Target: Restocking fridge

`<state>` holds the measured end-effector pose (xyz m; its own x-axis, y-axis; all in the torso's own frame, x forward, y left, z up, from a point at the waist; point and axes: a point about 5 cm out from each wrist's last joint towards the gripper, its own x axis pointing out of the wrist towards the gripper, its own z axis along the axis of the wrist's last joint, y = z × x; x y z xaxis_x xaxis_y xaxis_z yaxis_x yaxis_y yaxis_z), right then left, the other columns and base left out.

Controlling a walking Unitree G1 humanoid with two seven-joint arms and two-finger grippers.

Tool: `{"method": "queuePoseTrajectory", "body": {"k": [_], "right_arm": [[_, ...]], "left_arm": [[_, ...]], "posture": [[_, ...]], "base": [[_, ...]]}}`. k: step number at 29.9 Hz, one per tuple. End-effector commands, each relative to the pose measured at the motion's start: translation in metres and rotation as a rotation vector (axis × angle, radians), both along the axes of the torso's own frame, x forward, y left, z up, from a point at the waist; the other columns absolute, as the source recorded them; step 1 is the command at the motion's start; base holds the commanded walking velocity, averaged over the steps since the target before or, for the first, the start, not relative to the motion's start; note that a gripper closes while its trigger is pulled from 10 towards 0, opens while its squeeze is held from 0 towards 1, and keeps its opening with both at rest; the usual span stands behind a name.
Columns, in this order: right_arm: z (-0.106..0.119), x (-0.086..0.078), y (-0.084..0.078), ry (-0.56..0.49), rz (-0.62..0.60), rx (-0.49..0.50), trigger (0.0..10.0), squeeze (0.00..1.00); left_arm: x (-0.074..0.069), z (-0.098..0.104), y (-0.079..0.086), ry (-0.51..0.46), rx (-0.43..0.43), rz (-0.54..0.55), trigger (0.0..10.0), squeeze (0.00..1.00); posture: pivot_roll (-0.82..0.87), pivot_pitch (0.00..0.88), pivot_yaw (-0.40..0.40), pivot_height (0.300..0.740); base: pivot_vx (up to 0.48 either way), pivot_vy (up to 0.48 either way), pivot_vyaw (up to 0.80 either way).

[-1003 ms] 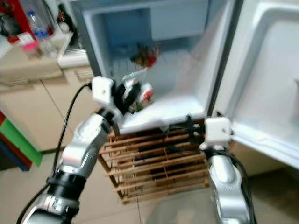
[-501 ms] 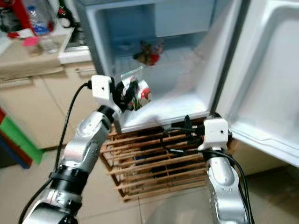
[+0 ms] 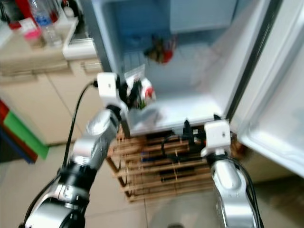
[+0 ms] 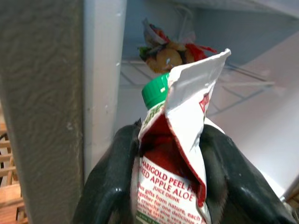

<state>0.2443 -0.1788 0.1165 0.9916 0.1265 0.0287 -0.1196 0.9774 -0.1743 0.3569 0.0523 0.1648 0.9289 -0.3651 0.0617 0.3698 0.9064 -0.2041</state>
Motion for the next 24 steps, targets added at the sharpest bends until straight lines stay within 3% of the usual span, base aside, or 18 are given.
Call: {"method": "queuePoseTrajectory", "body": {"k": [1,3,6,9,11,12,13,14,16,18,19,24], "right_arm": [[0.000,-0.005,-0.002,0.017,0.002,0.005,10.0,0.00],[-0.001,-0.014,-0.007,0.038,-0.007,-0.010,10.0,0.00],[0.000,-0.019,-0.008,0.041,-0.016,-0.012,10.0,0.00],[0.007,-0.031,-0.006,0.040,-0.017,-0.009,10.0,0.00],[0.008,-0.036,-0.005,0.039,-0.013,-0.008,10.0,0.00],[0.013,-0.041,-0.001,0.035,0.006,0.000,10.0,0.00],[0.021,-0.055,0.004,0.038,0.044,0.008,10.0,0.00],[0.021,-0.055,0.004,0.038,0.044,0.008,10.0,0.00],[0.027,-0.075,0.005,0.063,0.052,0.006,10.0,0.00],[0.028,-0.081,0.005,0.070,0.047,0.007,10.0,0.00],[0.028,-0.092,0.003,0.101,0.024,0.008,10.0,0.00],[0.029,-0.115,0.004,0.161,-0.013,0.007,10.0,0.00]], "left_arm": [[0.007,-0.004,0.009,0.020,0.030,0.040,10.0,0.00],[0.016,-0.006,-0.005,0.069,0.048,0.055,10.0,0.00],[0.017,-0.006,-0.011,0.076,0.048,0.068,10.0,0.00],[0.018,-0.001,-0.038,0.093,0.021,0.047,10.0,0.00],[0.018,0.000,-0.040,0.088,0.013,0.043,10.0,0.00],[0.020,0.001,-0.039,0.081,0.006,0.062,10.0,0.00],[0.025,0.005,-0.028,0.046,0.026,0.134,10.0,0.00],[0.025,0.005,-0.028,0.046,0.026,0.134,10.0,0.00],[0.034,0.009,0.002,0.015,0.054,0.262,10.0,0.00],[0.036,0.009,0.008,0.007,0.059,0.289,10.0,0.00],[0.040,0.011,0.023,0.006,0.072,0.339,10.0,0.00],[0.045,0.017,0.028,0.010,0.035,0.344,10.0,0.00]], "posture": [[-0.21,0.033,0.064,0.740],[-0.23,0.062,0.065,0.740],[-0.24,0.075,0.070,0.740],[-0.28,0.127,0.082,0.740],[-0.30,0.142,0.088,0.740],[-0.33,0.164,0.100,0.740],[-0.36,0.191,0.111,0.740],[-0.36,0.191,0.111,0.740],[-0.40,0.239,0.117,0.740],[-0.41,0.247,0.118,0.740],[-0.42,0.269,0.121,0.740],[-0.46,0.327,0.130,0.740]], "base": [[0.000,0.000,0.00],[0.000,0.000,0.00],[0.000,0.000,0.00],[0.000,0.000,0.00],[0.000,0.000,0.00],[0.000,0.000,0.00],[0.000,0.000,0.00],[0.000,0.000,0.00],[0.000,0.000,0.00],[0.000,0.000,0.00],[0.000,0.000,0.00],[0.000,0.000,0.00]]}}
